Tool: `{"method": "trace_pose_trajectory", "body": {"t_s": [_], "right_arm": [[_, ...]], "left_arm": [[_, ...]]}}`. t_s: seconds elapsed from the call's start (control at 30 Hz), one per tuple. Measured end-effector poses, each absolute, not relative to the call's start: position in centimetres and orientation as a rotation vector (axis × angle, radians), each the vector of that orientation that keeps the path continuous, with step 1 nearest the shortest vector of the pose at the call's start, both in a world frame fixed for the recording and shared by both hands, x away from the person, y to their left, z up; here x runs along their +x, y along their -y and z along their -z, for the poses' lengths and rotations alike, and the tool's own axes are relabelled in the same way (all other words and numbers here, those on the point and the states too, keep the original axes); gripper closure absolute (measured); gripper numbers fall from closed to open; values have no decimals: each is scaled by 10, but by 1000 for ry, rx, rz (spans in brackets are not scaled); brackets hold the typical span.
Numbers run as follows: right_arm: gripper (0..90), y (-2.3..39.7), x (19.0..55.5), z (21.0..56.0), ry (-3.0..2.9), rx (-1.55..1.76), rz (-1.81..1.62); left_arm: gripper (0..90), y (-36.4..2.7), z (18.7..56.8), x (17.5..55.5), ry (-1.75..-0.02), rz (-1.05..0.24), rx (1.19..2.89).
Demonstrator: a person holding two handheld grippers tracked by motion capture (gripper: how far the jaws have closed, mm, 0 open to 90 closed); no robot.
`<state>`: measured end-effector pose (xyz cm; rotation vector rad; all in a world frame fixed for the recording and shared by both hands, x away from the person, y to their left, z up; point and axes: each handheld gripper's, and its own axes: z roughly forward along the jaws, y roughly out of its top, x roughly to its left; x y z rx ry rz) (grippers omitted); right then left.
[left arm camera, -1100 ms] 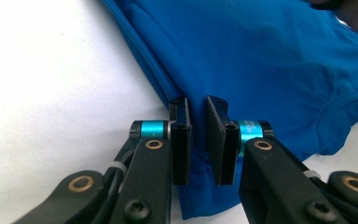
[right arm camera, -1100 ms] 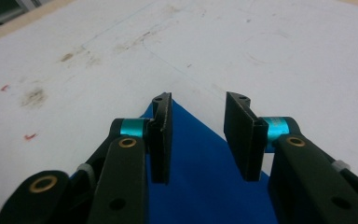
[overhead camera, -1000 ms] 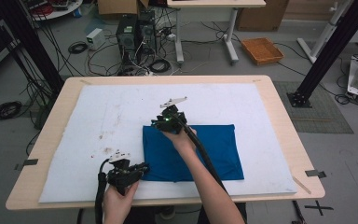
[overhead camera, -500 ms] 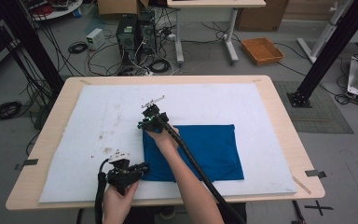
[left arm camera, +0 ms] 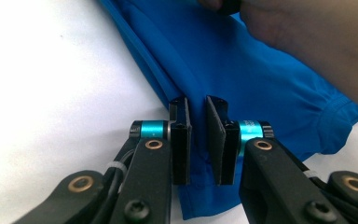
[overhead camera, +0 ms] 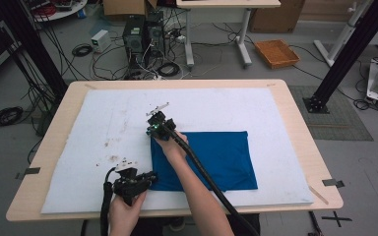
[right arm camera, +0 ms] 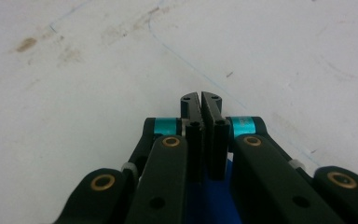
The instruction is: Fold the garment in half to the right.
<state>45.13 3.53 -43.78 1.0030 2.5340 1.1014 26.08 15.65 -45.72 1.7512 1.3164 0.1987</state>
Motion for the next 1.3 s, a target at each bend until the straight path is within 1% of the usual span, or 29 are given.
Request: {"method": "trace_pose_trajectory", "body": {"t_s": [0.33, 0.57, 0.7, 0.9, 1.07, 1.27, 1.3], "right_arm": [[885, -20, 448, 416, -2493, 989, -1220], [885, 13, 448, 394, -2452, 1015, -1364], [885, 38, 449, 383, -2429, 1026, -1420], [886, 73, 448, 370, -2396, 1023, -1450], [900, 100, 447, 364, -2361, 1047, -1453], [900, 120, 444, 370, -2359, 1080, -1443], [870, 122, 444, 372, -2361, 1087, -1443]], "left_arm": [[809, -160, 453, 257, -1314, -194, 1725], [810, -153, 434, 251, -1247, -209, 1708], [810, -141, 419, 249, -1189, -197, 1704], [811, -110, 404, 254, -1114, -138, 1705], [814, -82, 404, 260, -1076, -101, 1737], [817, -63, 410, 265, -1070, -114, 1766], [817, -63, 410, 266, -1069, -114, 1771]]}}
